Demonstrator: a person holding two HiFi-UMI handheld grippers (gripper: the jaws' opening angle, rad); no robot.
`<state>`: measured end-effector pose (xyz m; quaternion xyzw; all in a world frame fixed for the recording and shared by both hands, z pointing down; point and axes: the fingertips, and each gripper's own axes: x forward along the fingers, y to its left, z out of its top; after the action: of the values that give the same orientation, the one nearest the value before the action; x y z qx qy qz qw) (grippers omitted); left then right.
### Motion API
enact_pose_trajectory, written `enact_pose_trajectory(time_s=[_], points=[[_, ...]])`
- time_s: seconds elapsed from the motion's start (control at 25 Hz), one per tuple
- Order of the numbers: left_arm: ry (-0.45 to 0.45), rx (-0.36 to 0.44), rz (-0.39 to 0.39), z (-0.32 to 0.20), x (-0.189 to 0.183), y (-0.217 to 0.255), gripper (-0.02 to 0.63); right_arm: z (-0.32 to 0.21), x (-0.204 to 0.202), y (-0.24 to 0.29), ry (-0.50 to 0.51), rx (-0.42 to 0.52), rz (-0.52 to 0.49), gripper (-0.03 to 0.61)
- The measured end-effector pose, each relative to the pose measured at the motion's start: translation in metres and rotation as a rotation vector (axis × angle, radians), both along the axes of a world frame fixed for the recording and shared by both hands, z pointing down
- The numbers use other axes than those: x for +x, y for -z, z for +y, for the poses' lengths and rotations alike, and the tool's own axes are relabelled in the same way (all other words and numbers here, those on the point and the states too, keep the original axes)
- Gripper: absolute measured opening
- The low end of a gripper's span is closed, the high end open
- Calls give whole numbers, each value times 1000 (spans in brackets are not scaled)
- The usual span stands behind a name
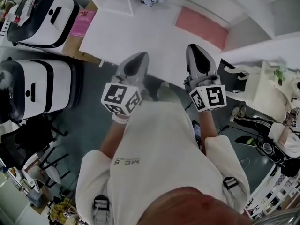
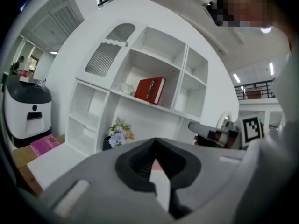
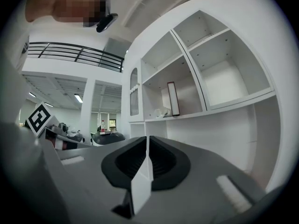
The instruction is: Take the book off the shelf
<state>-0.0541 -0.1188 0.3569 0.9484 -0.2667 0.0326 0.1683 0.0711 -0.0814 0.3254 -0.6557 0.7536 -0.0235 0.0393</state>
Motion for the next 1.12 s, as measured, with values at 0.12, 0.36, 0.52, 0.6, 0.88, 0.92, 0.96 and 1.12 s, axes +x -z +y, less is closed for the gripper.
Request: enact_pose_trajectory(time_s=[0.12, 0.36, 0.52, 0.6, 0.88, 0.92, 0.96, 1.12], points=[[-1, 2, -4, -14, 8, 1, 2, -12, 8, -1, 0, -3, -3, 5], [9, 34, -3, -36, 17, 12, 2, -30, 21, 4, -10, 19, 4, 16], [-6, 65, -9, -43, 30, 24, 2, -46, 30, 17, -27, 40, -15, 50], [-11, 80, -10, -46, 38, 30, 2, -55, 33, 28, -20, 67, -19, 71], [-39, 113, -33, -62, 62, 44, 2, -78, 54, 59, -31, 128, 0, 91], [-41, 116, -33, -66, 63, 46, 2, -82, 57, 61, -34, 132, 3, 91], [-41, 120, -34, -70, 64, 48, 2, -86, 60, 64, -37, 135, 6, 96], [-34, 154, -38, -84, 67, 60, 2, -102, 70, 80, -41, 156, 22, 118]])
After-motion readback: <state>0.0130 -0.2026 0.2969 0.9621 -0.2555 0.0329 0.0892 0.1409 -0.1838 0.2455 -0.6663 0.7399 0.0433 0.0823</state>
